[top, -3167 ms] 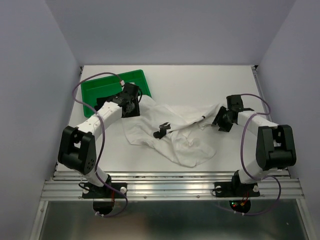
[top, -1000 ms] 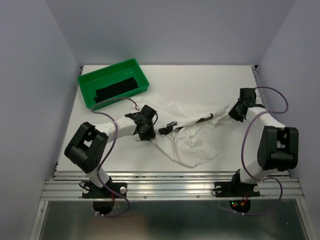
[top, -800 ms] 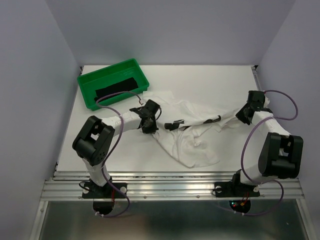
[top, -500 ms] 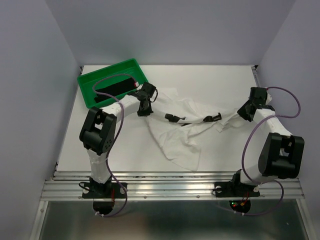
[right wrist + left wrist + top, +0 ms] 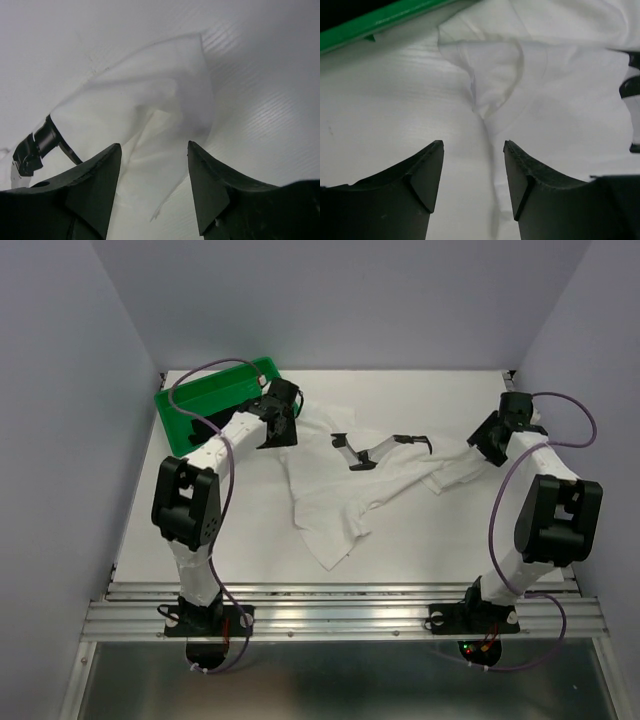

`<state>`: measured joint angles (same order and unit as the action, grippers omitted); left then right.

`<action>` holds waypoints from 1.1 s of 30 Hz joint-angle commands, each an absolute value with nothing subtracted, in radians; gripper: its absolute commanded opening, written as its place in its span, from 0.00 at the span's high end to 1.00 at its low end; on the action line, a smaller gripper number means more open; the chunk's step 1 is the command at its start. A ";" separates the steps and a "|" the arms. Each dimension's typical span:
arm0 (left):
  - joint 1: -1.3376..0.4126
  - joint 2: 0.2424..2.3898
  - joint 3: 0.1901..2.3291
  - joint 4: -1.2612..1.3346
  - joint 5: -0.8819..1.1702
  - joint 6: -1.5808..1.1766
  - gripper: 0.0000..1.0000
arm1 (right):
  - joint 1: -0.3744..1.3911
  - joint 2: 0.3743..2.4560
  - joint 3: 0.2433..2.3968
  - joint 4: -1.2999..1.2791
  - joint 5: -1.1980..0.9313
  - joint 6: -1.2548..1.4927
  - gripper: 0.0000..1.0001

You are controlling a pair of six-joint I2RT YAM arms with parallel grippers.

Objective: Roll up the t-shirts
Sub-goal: Flatten out the T-shirt at the center of the board.

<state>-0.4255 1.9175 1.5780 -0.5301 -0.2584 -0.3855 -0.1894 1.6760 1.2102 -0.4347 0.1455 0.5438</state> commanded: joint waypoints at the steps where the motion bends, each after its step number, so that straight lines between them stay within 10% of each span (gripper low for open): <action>1: -0.486 1.662 1.468 -0.620 -0.239 -0.434 0.37 | -0.193 1.562 1.172 -0.457 0.115 0.525 0.35; 11: -0.754 1.255 0.896 -0.505 -0.057 -0.881 0.26 | -0.193 1.361 0.954 -0.442 -0.057 0.518 0.19; 24: -0.977 1.508 0.854 -0.378 -0.051 -1.034 0.16 | -0.193 1.305 0.885 -0.446 -0.120 0.503 0.17; 30: -0.989 1.623 0.902 -0.359 -0.043 -1.020 0.26 | -0.193 1.295 0.876 -0.448 -0.133 0.503 0.17; 33: -0.988 1.628 0.939 -0.408 -0.090 -1.009 0.65 | -0.193 1.295 0.876 -0.452 -0.156 0.491 0.17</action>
